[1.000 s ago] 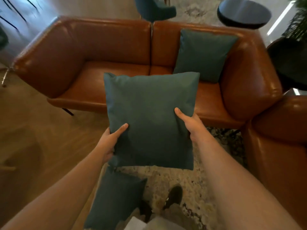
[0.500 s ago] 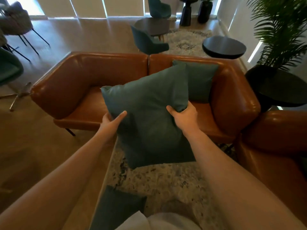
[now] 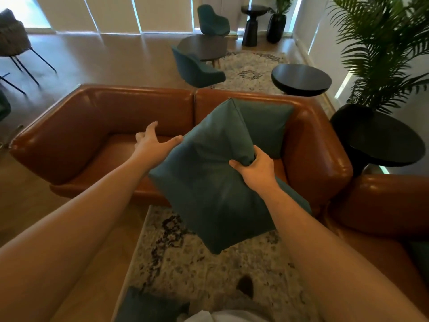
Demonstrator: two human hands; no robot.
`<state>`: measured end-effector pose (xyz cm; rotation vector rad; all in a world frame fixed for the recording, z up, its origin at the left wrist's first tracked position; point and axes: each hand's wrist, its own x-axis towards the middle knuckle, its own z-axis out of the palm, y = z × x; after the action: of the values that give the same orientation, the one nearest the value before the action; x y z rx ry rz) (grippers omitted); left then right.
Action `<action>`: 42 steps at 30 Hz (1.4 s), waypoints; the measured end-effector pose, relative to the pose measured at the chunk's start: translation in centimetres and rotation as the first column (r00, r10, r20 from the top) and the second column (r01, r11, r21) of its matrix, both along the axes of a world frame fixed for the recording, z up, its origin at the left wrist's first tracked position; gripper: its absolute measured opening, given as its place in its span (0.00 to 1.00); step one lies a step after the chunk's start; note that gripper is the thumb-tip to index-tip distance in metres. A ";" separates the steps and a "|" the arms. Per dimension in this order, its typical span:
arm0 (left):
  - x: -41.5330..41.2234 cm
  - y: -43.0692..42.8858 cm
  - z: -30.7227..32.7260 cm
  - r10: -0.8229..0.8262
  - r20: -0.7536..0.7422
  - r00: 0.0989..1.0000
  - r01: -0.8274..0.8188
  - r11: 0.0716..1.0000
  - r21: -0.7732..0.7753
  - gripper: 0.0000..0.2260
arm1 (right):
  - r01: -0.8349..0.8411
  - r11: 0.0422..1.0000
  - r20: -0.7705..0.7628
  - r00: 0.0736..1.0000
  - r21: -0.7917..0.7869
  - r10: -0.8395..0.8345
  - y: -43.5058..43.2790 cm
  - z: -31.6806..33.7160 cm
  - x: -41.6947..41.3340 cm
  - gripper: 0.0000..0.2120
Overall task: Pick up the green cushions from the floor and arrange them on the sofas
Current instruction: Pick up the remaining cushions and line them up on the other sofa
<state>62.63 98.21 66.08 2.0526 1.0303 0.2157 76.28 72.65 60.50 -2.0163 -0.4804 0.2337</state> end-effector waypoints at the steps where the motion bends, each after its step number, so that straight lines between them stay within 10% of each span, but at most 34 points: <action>1: 1.2 0.5 -0.7 0.043 -0.061 0.997 -0.042 0.999 0.017 0.43 | -0.006 0.999 -0.041 0.999 0.035 0.008 -0.3 0.0 1.8 0.18; 6: 4.4 3.1 -3.0 0.312 -0.191 0.931 -0.322 0.946 -0.024 0.39 | -0.020 0.972 -0.248 0.966 0.235 0.080 -0.9 0.5 8.8 0.17; 12: 7.9 5.7 -3.0 0.559 0.077 0.825 -0.370 0.639 -0.675 0.26 | 0.017 0.956 -0.375 0.922 0.293 0.099 1.5 1.1 15.6 0.16; 27: 19.6 21.2 -0.9 0.211 0.154 0.965 -0.219 0.975 0.035 0.20 | 0.139 0.990 -0.642 0.762 0.037 -0.083 17.7 -5.3 24.2 0.26; 33: 24.7 25.9 -0.2 0.027 0.039 0.999 -0.035 0.974 0.222 0.18 | 0.203 0.979 -0.534 0.825 -0.024 -0.184 24.8 -5.9 25.8 0.51; 42: 32.3 30.7 -2.9 -0.050 -0.076 0.996 0.069 0.959 0.273 0.13 | -0.098 0.929 -0.299 0.954 -0.356 -0.014 32.8 -6.0 33.7 0.46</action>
<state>94.91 128.96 63.20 2.3538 1.0243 0.2722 110.00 105.41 54.50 -2.2833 -0.3028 0.6884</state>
